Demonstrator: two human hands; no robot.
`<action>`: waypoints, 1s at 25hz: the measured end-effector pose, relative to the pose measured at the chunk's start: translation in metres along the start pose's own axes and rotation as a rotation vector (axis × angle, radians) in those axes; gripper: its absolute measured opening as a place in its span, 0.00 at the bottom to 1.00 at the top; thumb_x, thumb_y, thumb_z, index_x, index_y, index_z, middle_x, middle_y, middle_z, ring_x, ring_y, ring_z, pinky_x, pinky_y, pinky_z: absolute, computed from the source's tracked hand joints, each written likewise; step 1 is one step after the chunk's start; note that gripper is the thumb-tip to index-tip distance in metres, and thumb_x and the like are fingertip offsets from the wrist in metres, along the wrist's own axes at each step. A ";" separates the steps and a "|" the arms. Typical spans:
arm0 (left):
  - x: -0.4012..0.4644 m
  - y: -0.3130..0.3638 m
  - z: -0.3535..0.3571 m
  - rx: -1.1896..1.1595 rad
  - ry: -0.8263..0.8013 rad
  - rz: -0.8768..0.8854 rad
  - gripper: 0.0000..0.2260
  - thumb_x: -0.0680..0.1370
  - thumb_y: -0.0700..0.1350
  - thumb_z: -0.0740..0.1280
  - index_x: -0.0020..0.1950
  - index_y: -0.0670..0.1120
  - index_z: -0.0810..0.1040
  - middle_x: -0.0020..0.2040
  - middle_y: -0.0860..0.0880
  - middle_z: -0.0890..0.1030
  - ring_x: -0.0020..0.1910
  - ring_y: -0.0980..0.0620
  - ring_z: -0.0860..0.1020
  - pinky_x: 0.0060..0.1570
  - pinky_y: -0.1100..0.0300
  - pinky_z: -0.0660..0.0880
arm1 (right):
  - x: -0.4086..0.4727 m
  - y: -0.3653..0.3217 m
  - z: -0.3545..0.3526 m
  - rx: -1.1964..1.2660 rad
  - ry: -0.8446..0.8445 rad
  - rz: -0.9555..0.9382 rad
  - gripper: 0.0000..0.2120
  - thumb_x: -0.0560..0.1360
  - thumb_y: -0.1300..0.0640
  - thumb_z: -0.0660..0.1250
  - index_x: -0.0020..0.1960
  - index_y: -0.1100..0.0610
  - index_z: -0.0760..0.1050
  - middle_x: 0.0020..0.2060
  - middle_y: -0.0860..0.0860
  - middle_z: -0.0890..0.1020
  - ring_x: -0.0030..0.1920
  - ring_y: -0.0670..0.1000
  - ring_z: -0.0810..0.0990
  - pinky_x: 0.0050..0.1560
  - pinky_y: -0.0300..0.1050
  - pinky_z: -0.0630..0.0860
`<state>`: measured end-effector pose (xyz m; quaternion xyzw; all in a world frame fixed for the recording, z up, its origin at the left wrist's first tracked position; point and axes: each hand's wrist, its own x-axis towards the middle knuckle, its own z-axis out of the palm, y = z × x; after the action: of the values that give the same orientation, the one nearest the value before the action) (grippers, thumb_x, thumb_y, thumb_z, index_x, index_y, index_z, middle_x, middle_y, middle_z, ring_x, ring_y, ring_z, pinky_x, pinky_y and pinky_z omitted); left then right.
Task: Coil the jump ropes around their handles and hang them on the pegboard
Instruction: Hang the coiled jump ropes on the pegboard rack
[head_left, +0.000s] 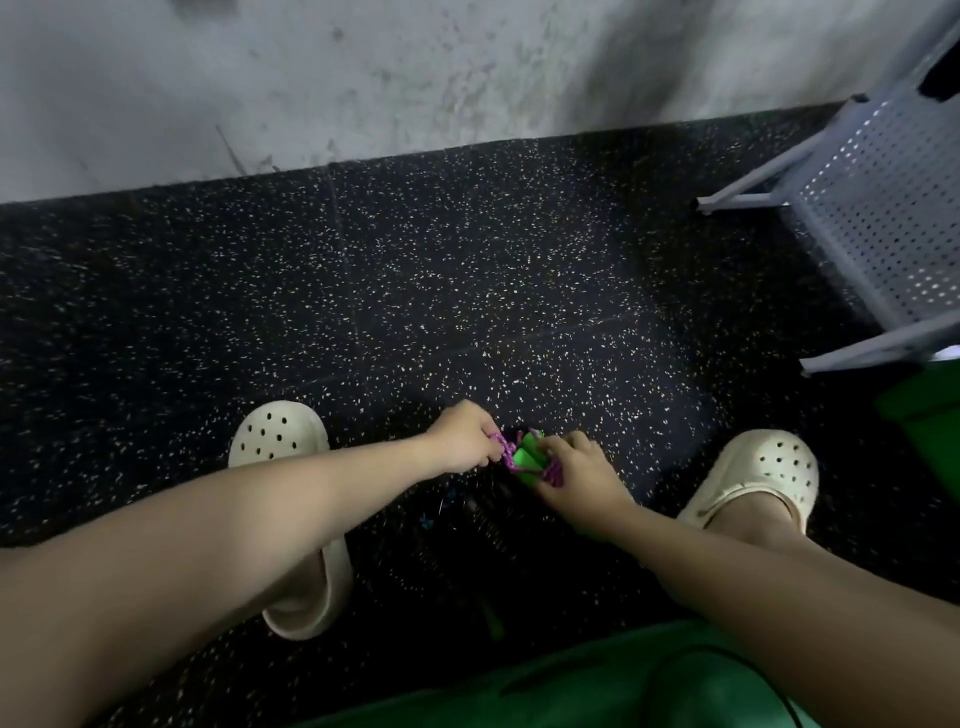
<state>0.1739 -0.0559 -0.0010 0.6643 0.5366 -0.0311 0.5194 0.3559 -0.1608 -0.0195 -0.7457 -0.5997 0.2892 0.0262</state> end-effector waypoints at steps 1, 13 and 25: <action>0.001 0.000 0.001 0.006 0.013 0.004 0.03 0.78 0.40 0.73 0.46 0.42 0.86 0.41 0.46 0.87 0.37 0.52 0.82 0.36 0.61 0.77 | 0.001 0.002 0.000 0.014 -0.003 -0.007 0.30 0.76 0.40 0.70 0.74 0.49 0.69 0.62 0.53 0.72 0.64 0.56 0.70 0.66 0.52 0.71; -0.011 0.096 -0.071 -0.056 0.105 0.389 0.04 0.80 0.45 0.72 0.49 0.51 0.88 0.44 0.53 0.87 0.42 0.56 0.81 0.50 0.55 0.81 | 0.021 -0.036 -0.092 0.606 0.450 -0.264 0.03 0.77 0.56 0.73 0.46 0.54 0.82 0.40 0.48 0.84 0.40 0.49 0.82 0.45 0.47 0.79; -0.033 0.313 -0.189 0.018 0.285 0.836 0.06 0.80 0.45 0.72 0.45 0.54 0.83 0.45 0.50 0.86 0.47 0.54 0.82 0.60 0.46 0.78 | 0.035 -0.078 -0.346 0.681 0.732 -0.429 0.06 0.78 0.58 0.72 0.43 0.58 0.83 0.35 0.50 0.85 0.36 0.45 0.81 0.40 0.47 0.79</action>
<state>0.2956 0.0946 0.3109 0.8266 0.2877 0.2689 0.4021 0.4518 -0.0011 0.2842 -0.6079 -0.5624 0.1770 0.5318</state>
